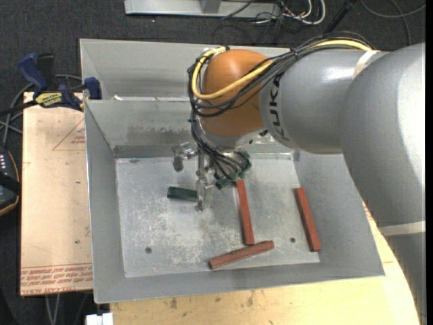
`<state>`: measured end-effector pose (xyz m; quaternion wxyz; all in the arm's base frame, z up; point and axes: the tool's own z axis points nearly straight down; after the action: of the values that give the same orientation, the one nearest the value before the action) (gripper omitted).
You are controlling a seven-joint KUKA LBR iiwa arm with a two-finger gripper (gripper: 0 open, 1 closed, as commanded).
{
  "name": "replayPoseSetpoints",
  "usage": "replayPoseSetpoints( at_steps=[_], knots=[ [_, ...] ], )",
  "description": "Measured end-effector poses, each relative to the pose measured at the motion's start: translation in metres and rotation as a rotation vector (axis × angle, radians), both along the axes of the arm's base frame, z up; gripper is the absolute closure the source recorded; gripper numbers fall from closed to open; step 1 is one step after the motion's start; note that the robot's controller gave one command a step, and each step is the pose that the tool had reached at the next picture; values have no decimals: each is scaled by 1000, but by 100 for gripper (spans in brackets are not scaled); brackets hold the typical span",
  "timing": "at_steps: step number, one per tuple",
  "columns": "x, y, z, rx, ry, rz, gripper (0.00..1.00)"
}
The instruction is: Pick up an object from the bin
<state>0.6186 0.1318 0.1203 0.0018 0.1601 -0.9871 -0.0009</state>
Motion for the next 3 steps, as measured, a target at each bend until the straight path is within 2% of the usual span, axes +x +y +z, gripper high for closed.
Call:
replayPoseSetpoints(
  at_steps=[1, 2, 3],
  knots=[
    [4, -5, -54, 0, -1, -42, 0],
    [6, -5, -49, 1, -6, -43, 100],
    [-7, -15, 68, 1, -14, 158, 100]
  ],
)
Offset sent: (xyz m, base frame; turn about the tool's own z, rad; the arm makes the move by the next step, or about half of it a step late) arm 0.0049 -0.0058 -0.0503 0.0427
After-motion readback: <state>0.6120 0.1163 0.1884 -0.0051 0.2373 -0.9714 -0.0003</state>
